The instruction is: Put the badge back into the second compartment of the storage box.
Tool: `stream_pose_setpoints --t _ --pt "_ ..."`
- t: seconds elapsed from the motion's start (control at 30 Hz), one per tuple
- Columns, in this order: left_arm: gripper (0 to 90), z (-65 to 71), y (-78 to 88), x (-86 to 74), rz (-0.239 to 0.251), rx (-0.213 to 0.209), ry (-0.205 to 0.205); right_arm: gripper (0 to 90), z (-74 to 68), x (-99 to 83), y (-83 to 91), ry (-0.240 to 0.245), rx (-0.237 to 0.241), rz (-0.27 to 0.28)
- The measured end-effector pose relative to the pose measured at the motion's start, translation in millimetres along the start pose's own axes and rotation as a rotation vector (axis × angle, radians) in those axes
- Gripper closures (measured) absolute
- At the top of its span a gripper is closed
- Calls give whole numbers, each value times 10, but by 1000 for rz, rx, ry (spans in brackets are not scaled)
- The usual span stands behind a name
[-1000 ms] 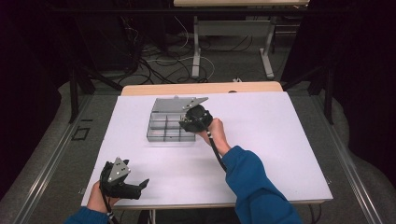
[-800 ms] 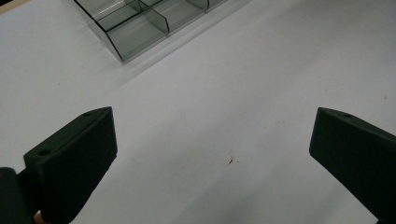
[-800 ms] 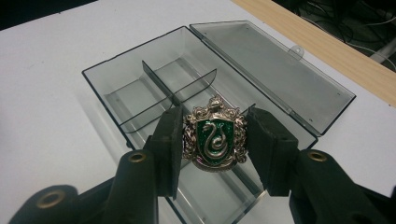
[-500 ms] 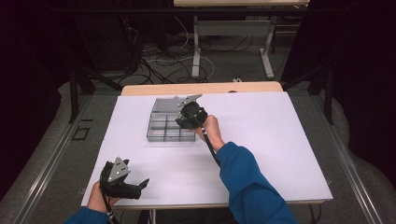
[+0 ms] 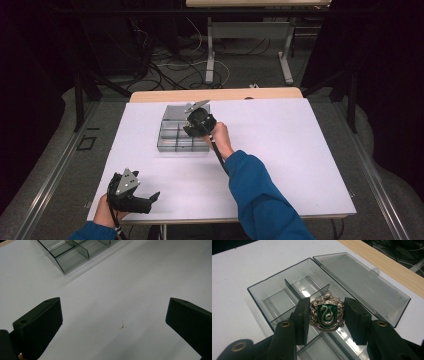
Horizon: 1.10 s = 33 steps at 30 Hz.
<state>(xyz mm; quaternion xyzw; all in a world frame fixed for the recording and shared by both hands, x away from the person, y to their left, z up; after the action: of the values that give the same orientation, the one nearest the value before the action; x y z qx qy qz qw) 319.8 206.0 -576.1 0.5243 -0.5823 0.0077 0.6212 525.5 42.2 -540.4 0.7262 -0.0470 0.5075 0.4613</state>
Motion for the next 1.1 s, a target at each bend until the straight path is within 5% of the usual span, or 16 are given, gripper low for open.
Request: stream_pose_setpoints --t 0.03,0.43,0.47,0.5,0.6,0.67,0.7,1.1 --pt "10 0 5 -2 -4 -3 0 572 -9 -15 18 5 1 -45" --pt "10 -1 8 -3 -2 -6 2 572 -77 44 -82 10 -6 -55" --pt "10 -2 7 -3 -3 -6 2 572 -78 69 -114 8 -4 -11" --pt "10 -1 7 -2 -2 -6 1 571 -74 52 -93 7 -9 -52" --pt "10 -1 8 -2 -3 -6 2 571 -53 67 -122 31 -7 -46" --pt "10 -1 9 -2 -2 -6 2 571 -68 53 -125 -2 -16 -56" --pt "10 -1 9 -1 0 -7 3 571 -54 66 -147 28 -9 -46" --pt "10 9 5 -2 -2 -15 6 570 -64 29 -219 -12 -34 -63"
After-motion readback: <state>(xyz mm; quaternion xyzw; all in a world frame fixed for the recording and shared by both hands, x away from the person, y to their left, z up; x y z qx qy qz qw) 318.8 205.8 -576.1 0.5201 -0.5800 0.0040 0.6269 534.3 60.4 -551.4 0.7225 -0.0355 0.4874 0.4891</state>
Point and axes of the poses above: each handheld gripper's, and its own axes: y roughly backward along the jaws, x roughly out of its top, z roughly to its right, the point moved 8 cm from there along -y, roughly forward along the jaws, and after that the axes turned 8 degrees about -y, right-handed, at the moved point
